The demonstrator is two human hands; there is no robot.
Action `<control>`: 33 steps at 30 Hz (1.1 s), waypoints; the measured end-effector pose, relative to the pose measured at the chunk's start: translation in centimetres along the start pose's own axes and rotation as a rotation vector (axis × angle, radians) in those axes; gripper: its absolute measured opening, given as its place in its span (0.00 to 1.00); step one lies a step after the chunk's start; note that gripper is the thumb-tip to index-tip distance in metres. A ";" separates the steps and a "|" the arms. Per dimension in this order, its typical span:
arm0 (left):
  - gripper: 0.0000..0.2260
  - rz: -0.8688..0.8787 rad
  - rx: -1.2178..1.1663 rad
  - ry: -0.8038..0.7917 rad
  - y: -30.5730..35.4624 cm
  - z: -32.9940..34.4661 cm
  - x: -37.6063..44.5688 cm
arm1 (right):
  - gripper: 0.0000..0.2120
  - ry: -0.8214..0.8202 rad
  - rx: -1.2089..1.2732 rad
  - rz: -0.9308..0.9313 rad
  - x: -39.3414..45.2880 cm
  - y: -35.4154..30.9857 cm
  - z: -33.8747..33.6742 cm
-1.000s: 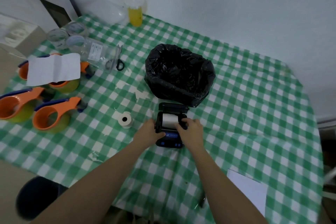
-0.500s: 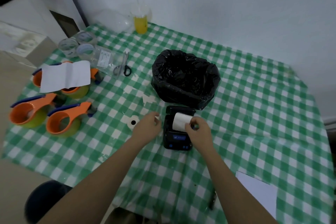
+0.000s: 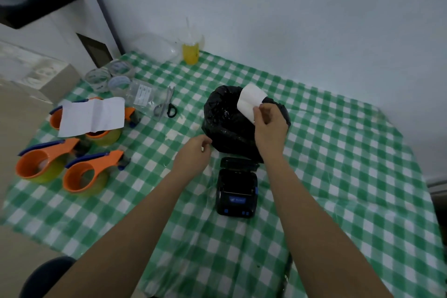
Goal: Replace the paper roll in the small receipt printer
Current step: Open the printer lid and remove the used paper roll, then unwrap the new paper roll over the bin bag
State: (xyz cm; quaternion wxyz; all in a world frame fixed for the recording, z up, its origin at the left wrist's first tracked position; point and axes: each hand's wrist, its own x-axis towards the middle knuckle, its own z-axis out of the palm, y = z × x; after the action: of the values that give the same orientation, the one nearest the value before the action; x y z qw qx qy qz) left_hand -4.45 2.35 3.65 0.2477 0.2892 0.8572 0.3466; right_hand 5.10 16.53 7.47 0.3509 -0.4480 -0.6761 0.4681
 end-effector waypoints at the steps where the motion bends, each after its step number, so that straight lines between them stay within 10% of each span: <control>1: 0.12 -0.002 0.002 0.007 -0.1 -0.2 0.1 | 0.08 -0.054 -0.063 0.027 0.8 0.5 0.5; 5: 0.13 -0.042 0.029 0.005 -1.4 -0.7 -0.1 | 0.19 -0.370 -0.261 0.189 1.4 3.3 1.7; 16: 0.30 -0.139 0.447 -0.316 -9.7 -0.7 -2.0 | 0.15 -0.473 -0.288 -0.089 -7.7 4.0 1.4; 21: 0.23 -0.134 0.430 -0.205 -10.2 0.4 -2.6 | 0.14 -0.545 -0.382 -0.112 -9.8 4.8 1.3; 27: 0.22 -0.055 0.004 -0.080 -8.6 0.1 -4.0 | 0.13 -0.511 -0.341 -0.057 -10.4 5.3 0.8; 33: 0.18 0.148 -0.366 -0.179 -4.1 -0.5 -5.6 | 0.11 -0.580 0.228 0.504 -9.8 3.9 0.8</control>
State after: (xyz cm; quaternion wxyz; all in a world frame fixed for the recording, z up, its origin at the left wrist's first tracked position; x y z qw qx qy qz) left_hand -2.12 -4.04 2.17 0.3451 0.3313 0.7310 0.4866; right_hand 8.93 7.72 2.97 0.0670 -0.4074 -0.5596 0.7186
